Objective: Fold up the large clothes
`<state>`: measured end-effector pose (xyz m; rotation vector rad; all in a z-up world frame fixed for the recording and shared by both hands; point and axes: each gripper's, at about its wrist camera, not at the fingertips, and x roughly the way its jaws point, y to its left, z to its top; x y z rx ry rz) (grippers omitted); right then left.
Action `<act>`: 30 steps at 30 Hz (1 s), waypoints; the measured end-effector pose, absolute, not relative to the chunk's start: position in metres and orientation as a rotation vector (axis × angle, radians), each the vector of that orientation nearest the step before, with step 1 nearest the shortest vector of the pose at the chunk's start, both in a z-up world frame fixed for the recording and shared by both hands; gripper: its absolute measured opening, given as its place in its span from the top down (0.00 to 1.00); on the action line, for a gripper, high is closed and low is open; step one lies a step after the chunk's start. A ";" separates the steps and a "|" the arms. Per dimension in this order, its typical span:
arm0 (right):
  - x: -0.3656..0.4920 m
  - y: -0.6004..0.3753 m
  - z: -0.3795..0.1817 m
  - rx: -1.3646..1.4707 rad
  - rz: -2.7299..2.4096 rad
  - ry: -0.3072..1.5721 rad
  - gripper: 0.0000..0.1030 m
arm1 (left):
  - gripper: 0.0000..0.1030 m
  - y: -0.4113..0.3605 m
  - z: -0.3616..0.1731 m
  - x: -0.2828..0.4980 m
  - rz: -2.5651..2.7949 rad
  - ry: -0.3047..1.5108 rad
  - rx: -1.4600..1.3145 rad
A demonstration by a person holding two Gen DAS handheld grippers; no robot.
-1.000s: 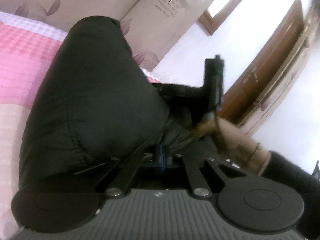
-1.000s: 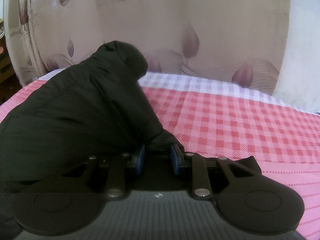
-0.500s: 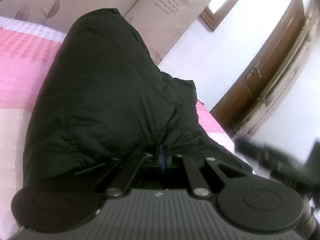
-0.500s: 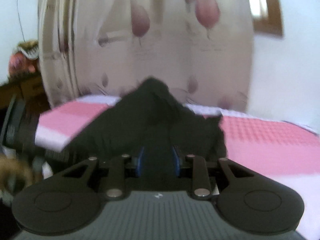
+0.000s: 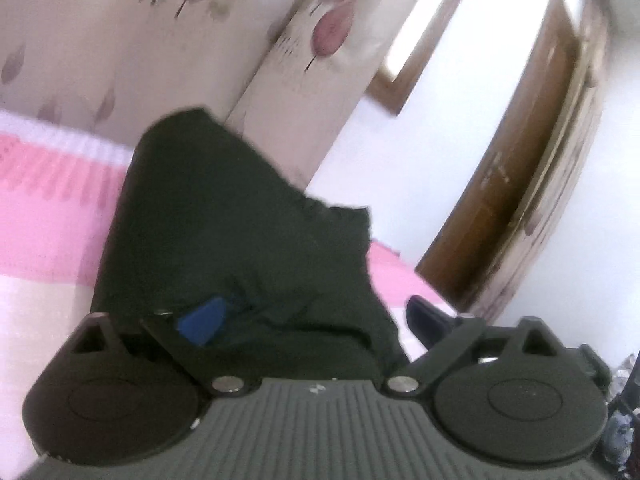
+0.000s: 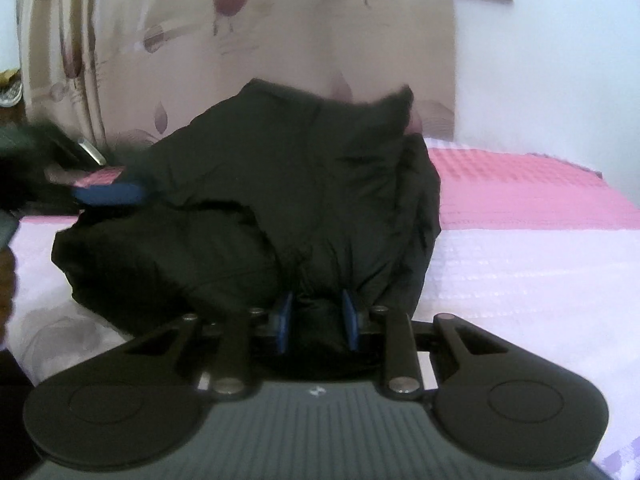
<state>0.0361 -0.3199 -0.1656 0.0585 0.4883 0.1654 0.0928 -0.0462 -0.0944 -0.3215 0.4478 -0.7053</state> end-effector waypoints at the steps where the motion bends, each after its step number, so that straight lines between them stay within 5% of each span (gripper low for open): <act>1: 0.035 -0.320 -0.167 0.058 0.171 0.486 0.74 | 0.08 -0.049 -0.094 0.088 -0.710 0.439 -0.295; 5: 0.034 -0.328 -0.172 0.076 0.182 0.477 0.74 | 0.30 -0.059 -0.107 0.088 -0.754 0.503 -0.281; 12: 0.031 -0.336 -0.174 0.104 0.202 0.471 0.74 | 0.89 -0.046 -0.128 0.101 -0.625 0.579 -0.224; 20: 0.035 -0.359 -0.168 0.245 0.257 0.508 0.74 | 0.89 -0.044 -0.140 0.108 -0.611 0.610 -0.174; 30: 0.090 -0.349 -0.049 0.104 0.346 0.326 0.73 | 0.89 -0.047 -0.137 0.107 -0.610 0.616 -0.185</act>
